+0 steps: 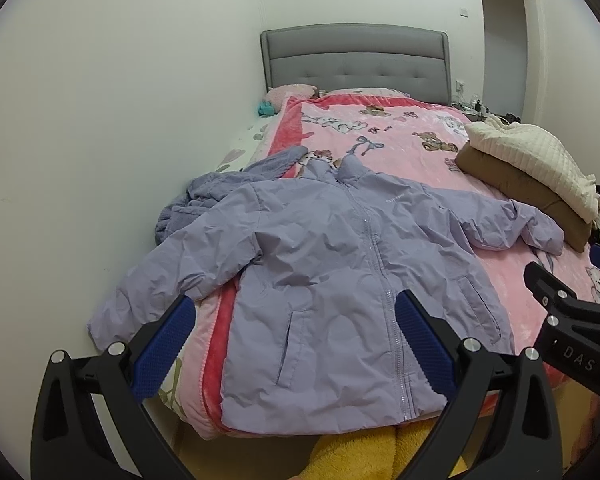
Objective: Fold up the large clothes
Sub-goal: 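Grasp the jacket sleeve cuff with the right tool and lift it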
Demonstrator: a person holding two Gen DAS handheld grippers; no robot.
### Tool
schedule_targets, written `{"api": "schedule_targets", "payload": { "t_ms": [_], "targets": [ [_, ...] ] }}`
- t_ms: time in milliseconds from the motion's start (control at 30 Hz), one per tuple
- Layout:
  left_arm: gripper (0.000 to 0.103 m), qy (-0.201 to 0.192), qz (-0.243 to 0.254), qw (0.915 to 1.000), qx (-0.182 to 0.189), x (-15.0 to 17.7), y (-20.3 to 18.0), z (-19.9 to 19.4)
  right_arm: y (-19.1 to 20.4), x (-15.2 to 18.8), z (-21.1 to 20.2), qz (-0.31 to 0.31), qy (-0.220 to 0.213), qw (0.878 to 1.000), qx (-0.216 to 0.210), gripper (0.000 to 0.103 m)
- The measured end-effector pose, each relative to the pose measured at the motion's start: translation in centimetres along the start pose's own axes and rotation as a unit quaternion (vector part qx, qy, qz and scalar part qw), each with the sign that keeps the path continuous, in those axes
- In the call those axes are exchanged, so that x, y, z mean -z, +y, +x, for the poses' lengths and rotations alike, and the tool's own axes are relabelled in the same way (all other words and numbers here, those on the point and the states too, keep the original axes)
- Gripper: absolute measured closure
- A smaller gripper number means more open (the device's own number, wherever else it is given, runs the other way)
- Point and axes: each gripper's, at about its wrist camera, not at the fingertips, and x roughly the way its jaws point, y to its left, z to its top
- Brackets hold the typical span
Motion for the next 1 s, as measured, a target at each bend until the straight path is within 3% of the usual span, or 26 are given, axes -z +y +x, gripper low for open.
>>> {"api": "schedule_targets", "payload": {
  "t_ms": [133,400,533,600,667,733,800,1000],
  "targets": [
    [0.005,-0.001,0.008,1.0000,0.002,-0.2,-0.6,0.2,-0.5,-0.1,0.5,0.013,-0.004,1.000,-0.009,0.008],
    [0.005,-0.019,0.001,0.9998,0.005,-2.5,-2.2,2.1,-2.6,-1.9,3.1,0.034,-0.032,0.999,0.027,0.008],
    [0.005,-0.053,0.008,0.9986,0.001,-4.6,-4.9,4.1,-5.8,-2.9,5.7,0.039,-0.096,0.993,0.056,0.008],
    [0.005,-0.059,0.019,0.9980,0.009,-5.6,-6.7,5.7,-8.8,-3.4,8.7,0.062,-0.075,0.993,0.064,0.008],
    [0.005,-0.054,0.040,0.9974,0.025,-6.5,-9.5,8.2,-12.8,-3.3,11.9,0.117,-0.054,0.991,0.044,0.008],
    [0.005,-0.045,0.054,0.9968,0.039,-7.0,-12.0,10.7,-18.7,-2.5,15.3,0.208,-0.049,0.977,0.013,0.008],
    [0.005,-0.032,0.068,0.9957,0.054,-7.2,-14.6,13.1,-24.8,-1.2,18.8,0.294,-0.048,0.954,-0.025,0.008],
    [0.005,0.025,0.092,0.9900,0.104,-6.3,-21.2,20.5,-39.8,3.4,28.1,0.441,-0.017,0.898,-0.008,0.008]
  ]
}}
